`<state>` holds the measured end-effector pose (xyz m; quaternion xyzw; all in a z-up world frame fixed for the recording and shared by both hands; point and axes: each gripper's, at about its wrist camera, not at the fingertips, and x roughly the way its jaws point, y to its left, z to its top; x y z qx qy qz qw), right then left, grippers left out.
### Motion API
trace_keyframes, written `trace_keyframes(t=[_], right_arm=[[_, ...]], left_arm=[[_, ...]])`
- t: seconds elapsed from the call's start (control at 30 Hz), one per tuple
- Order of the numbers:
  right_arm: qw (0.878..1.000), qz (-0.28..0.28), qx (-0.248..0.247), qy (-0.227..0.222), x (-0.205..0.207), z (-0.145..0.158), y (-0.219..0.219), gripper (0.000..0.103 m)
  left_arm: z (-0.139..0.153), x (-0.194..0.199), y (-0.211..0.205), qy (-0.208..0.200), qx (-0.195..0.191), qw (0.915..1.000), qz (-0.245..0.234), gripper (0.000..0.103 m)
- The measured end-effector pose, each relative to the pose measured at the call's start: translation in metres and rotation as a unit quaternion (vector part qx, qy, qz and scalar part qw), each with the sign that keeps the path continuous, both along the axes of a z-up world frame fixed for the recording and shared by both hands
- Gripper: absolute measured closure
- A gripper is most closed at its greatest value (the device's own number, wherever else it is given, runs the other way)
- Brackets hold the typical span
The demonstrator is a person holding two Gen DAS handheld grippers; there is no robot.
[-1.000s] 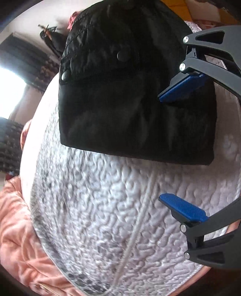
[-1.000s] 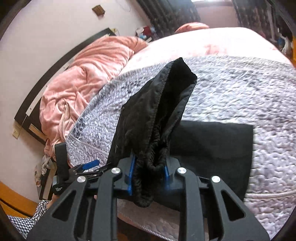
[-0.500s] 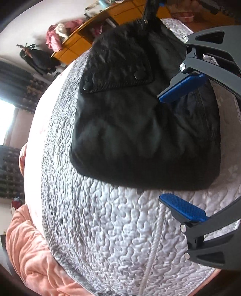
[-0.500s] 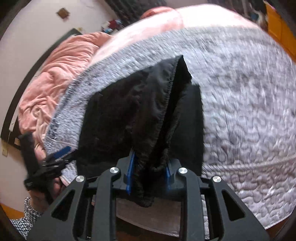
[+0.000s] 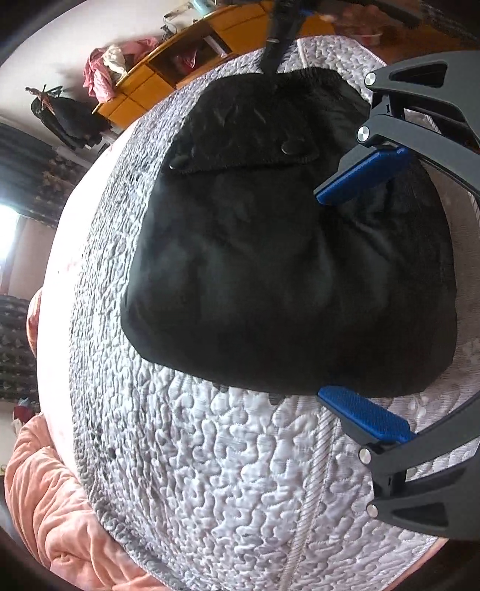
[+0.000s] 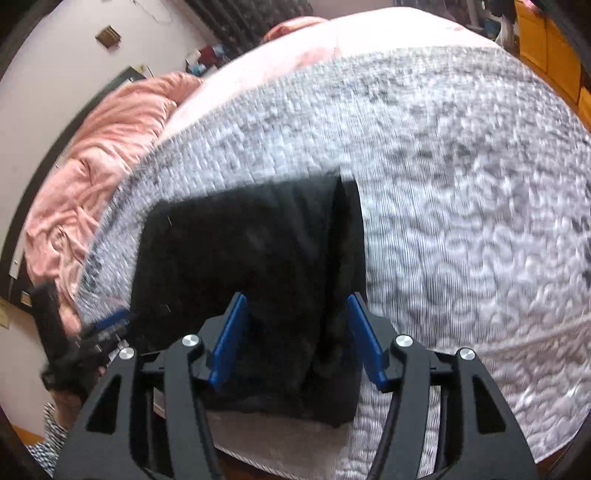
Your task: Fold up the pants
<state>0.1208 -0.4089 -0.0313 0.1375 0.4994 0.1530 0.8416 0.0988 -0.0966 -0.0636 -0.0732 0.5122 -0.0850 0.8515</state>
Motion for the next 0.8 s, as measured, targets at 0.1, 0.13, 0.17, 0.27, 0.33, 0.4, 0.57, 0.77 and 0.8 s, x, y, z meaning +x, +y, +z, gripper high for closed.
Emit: trace_keyframes(t=[0.1,0.13,0.17,0.27,0.33,0.4,0.57,0.77,0.8], right_arm=[[1.000,-0.009,-0.014,-0.004,0.024,0.004,-0.001,0.045],[1.000,-0.013,-0.016,-0.002,0.031,0.002,-0.001,0.045],[1.000,-0.016,-0.015,0.002,0.038,0.001,-0.001,0.045],[1.000,-0.014,-0.017,0.012,0.053,-0.006,0.002,0.051],[1.000,-0.004,-0.017,0.013,0.060,-0.008,0.008,0.068],[1.000,0.001,-0.010,0.013,0.063,-0.009,0.011,0.090],[1.000,-0.010,0.004,-0.003,0.065,0.003,0.008,0.098],[0.999,-0.008,-0.026,0.016,0.066,-0.018,0.012,0.087],[1.000,-0.011,-0.026,0.013,0.064,-0.017,0.011,0.084]], left_arm=[[0.001,0.007,-0.002,0.005,0.002,1.0000,-0.005,0.004],[0.000,0.010,-0.003,0.006,0.007,0.9999,-0.005,0.004],[-0.001,0.013,-0.003,0.008,0.011,0.9999,-0.004,0.004],[-0.001,0.023,-0.002,0.008,0.015,0.9999,0.001,0.004],[0.001,0.032,0.000,0.005,0.013,0.9999,0.008,0.004],[0.004,0.042,0.002,0.001,0.014,0.9997,0.018,0.004],[0.014,0.055,0.002,-0.019,0.022,0.9992,0.028,0.004],[0.023,0.056,-0.004,-0.035,0.019,0.9991,0.018,0.004],[0.024,0.056,-0.005,-0.036,0.019,0.9991,0.016,0.004]])
